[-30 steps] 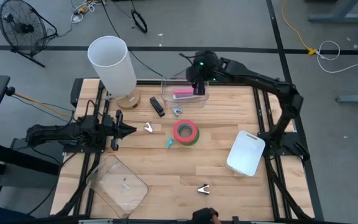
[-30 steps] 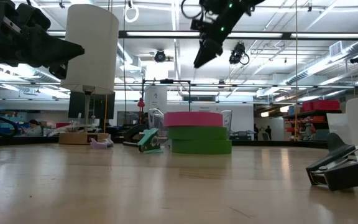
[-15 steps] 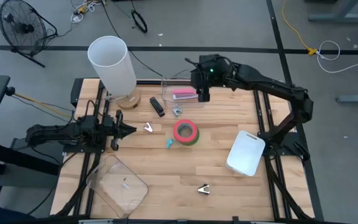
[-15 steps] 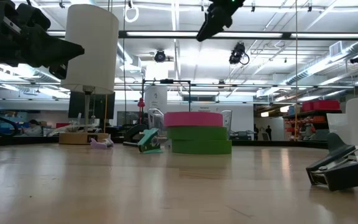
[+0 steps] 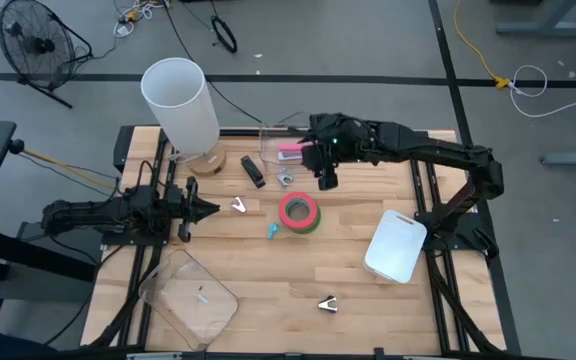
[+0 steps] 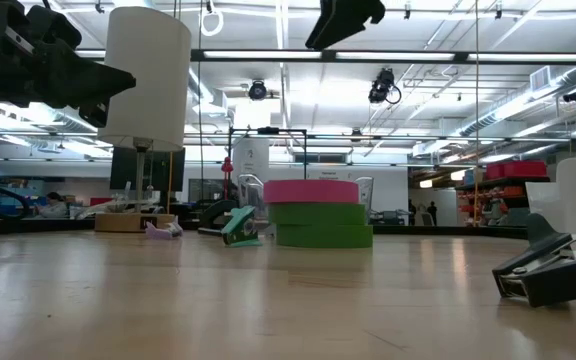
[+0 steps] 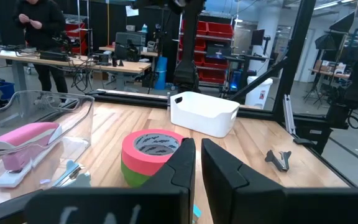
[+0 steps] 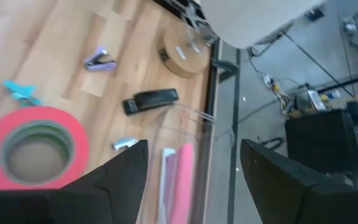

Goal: Pick and place Stapler, Stapler remover, tape
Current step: Put the gray staple remover into the white bin

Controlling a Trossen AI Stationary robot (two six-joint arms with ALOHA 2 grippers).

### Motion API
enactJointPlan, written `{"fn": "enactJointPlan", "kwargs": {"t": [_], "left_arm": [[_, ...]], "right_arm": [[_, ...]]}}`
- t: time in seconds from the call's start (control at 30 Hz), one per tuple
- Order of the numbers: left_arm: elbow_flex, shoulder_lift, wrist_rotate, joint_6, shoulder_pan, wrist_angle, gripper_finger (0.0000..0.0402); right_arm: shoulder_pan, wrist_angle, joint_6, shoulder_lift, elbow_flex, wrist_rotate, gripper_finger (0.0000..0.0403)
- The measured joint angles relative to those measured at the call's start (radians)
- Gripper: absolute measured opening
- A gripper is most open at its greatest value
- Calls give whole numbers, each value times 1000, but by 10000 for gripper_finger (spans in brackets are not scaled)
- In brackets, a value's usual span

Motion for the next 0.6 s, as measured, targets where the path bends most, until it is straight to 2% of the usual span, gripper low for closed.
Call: {"fn": "enactJointPlan", "kwargs": {"t": [0.47,0.6], "left_arm": [[0,0,0,0,0,0,30],[0,0,0,0,0,0,30]], "right_arm": [[101,-21,18,1,0,0,254],[121,-25,54,1,0,-34,254]]}}
